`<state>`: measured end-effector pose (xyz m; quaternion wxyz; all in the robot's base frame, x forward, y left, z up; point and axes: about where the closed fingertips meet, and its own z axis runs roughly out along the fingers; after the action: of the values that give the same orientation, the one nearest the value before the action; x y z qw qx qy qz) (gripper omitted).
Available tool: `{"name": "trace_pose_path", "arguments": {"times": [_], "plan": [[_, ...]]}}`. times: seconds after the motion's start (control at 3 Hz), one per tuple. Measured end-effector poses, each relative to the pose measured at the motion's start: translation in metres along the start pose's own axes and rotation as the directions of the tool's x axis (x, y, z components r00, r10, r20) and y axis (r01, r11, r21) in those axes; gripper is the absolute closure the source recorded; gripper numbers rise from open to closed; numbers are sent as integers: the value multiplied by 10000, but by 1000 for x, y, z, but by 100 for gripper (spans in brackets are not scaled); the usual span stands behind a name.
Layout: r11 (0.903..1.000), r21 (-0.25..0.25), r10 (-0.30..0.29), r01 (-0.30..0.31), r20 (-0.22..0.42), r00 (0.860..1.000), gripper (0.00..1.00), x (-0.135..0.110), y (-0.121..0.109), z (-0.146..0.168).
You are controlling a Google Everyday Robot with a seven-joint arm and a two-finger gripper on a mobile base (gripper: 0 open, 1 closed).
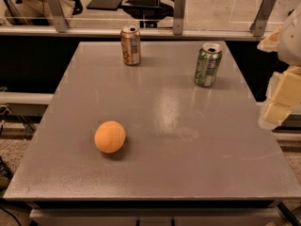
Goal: Knock green can over
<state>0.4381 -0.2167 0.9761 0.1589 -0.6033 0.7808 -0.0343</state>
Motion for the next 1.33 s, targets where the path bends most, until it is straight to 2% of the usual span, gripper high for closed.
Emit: {"name": "trace_pose_path", "arguments": {"times": [0.33,0.67,1.0,1.33], "plan": [[10000,13,1,-1,5,10000,0,0,0,0],[9990,297,329,-341,392,9987,0,1,-24,5],[9941,501,910,-964,1005,9908,0,5,-60,18],[9829,554,1637,-1757,1750,9709,0,5,-104,40]]}}
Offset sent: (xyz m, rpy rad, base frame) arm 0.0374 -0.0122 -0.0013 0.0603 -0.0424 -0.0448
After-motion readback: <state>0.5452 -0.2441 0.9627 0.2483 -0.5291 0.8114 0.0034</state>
